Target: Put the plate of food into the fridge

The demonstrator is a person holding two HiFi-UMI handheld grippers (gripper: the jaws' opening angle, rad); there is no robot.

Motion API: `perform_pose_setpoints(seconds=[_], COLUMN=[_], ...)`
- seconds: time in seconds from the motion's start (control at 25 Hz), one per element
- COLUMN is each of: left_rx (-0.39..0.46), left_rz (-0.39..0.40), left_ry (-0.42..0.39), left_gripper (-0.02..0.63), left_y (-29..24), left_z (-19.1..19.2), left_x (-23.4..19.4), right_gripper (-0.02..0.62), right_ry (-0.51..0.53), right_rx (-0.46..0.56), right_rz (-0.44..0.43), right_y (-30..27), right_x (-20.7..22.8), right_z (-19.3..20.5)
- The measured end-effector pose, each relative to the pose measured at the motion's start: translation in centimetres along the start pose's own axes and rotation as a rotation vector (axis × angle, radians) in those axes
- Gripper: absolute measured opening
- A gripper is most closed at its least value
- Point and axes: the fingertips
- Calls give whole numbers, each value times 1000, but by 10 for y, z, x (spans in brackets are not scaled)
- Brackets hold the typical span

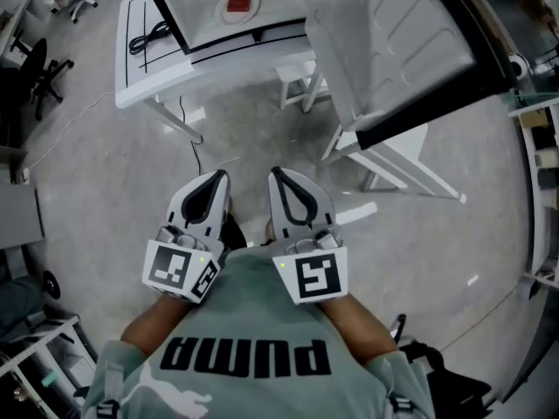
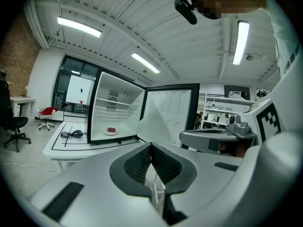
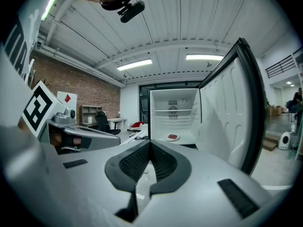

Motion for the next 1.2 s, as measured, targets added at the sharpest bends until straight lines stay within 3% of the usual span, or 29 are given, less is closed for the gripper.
perform_pose_setpoints(seconds=[0.36,1.2], left_rx=[-19,-10], left_rz=[-42,3], left_ry=[0,-24], left_gripper=[5,6], left_y=[21,12], left_z=[21,20], left_x=[12,27], right_gripper=[5,3], right_ry=[-1,-2], right_rx=[-35,-40], right_rz=[-21,-8], right_y=[20,31], right_x=[-6,0], right_z=[20,22])
Point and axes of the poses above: the fingertips, and each gripper's own axes: y backward along the fingers, x to its right, z out of its underside, and after that the axes turned 5 degrees about -y, right-handed
